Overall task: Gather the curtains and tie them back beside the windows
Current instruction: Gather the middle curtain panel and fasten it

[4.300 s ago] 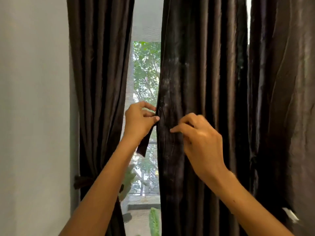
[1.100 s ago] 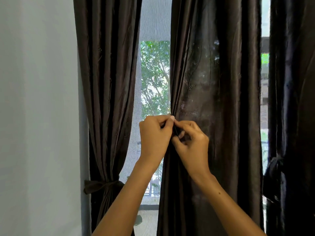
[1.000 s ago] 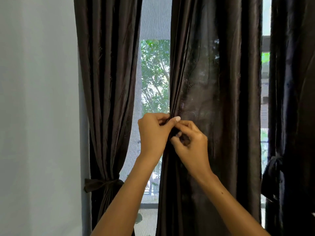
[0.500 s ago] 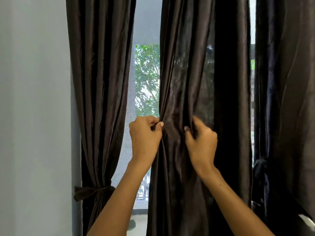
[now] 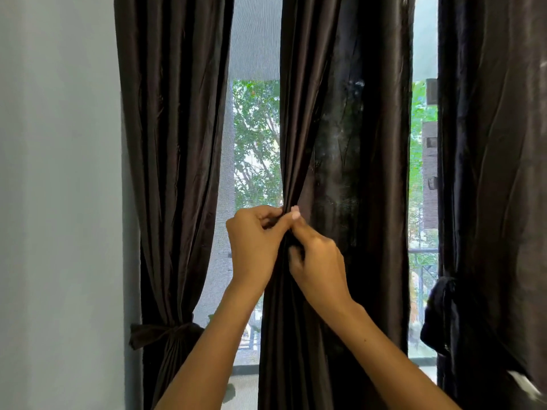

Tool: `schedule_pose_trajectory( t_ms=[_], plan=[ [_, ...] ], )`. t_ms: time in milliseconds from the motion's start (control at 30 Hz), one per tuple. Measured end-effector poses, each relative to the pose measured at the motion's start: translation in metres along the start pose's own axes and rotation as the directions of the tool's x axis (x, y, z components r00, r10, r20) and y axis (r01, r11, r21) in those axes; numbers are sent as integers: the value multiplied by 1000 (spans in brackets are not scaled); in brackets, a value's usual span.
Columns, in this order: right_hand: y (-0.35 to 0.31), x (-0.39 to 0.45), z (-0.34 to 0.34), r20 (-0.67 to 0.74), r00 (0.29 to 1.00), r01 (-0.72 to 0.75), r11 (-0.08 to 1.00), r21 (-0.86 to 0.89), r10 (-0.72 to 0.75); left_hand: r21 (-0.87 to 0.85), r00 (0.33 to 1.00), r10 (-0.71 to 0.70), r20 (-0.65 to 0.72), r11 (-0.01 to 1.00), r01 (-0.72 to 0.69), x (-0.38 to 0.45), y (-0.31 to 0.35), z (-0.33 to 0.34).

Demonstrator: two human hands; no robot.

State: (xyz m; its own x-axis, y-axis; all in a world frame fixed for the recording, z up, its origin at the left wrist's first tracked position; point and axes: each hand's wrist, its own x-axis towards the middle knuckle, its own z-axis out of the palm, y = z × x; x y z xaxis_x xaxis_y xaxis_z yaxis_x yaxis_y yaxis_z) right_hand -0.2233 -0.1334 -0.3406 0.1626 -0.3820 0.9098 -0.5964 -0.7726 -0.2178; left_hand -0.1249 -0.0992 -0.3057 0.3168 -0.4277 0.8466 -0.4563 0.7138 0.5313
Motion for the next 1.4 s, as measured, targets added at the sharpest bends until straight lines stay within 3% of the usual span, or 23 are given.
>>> schedule_pose_trajectory(
  t_ms=[100, 200, 233, 367, 433, 500, 567, 600, 667, 833, 1200, 1267, 1333, 1400],
  plan=[
    [12, 3, -2, -8, 1000, -19, 987, 162, 20, 35, 999, -27, -29, 999, 28, 9, -9, -3],
    [28, 10, -9, -225, 936, -188, 923, 336, 272, -27, 996, -83, -26, 996, 82, 13, -16, -6],
    [33, 13, -11, -237, 903, -252, 890, 380, 357, -47, 995, -100, -19, 994, 99, 13, -17, -7],
    [43, 27, -9, -7, 846, -433, 695, 574, 534, -89, 993, -114, 6, 990, 114, 14, -19, -7],
    [42, 31, -7, 6, 848, -402, 636, 659, 530, -57, 997, -79, -11, 995, 78, 13, -17, -5],
    [36, 29, -7, -194, 864, -267, 751, 604, 464, 34, 999, -12, -47, 999, 14, 11, -15, -2],
    [28, 22, -7, -434, 847, -165, 927, 336, 308, 121, 995, 62, -74, 991, -52, 7, -10, 1],
    [22, 17, -6, -487, 849, -113, 971, 212, 205, 148, 992, 95, -81, 986, -82, 5, -9, 3],
    [14, 9, 1, -451, 889, -32, 995, 92, 71, 170, 988, 138, -74, 978, -124, 2, -7, 8],
    [8, 0, 10, -351, 935, 85, 993, 85, -50, 168, 985, 170, -42, 973, -160, -4, -9, 10],
    [16, -8, -7, -65, 995, 78, 995, 67, -74, 104, 997, 71, -10, 992, -70, -1, -9, 9],
    [23, -4, -10, -197, 979, 59, 997, 47, -48, 140, 997, 78, -3, 987, -77, 1, -10, 8],
    [31, 1, -12, -392, 918, -61, 998, 9, 60, 157, 996, 87, -9, 984, -84, 3, -12, 7],
    [35, 5, -15, -392, 884, -236, 967, 93, 253, 158, 996, 93, -8, 983, -90, 3, -12, 8]
  ],
)
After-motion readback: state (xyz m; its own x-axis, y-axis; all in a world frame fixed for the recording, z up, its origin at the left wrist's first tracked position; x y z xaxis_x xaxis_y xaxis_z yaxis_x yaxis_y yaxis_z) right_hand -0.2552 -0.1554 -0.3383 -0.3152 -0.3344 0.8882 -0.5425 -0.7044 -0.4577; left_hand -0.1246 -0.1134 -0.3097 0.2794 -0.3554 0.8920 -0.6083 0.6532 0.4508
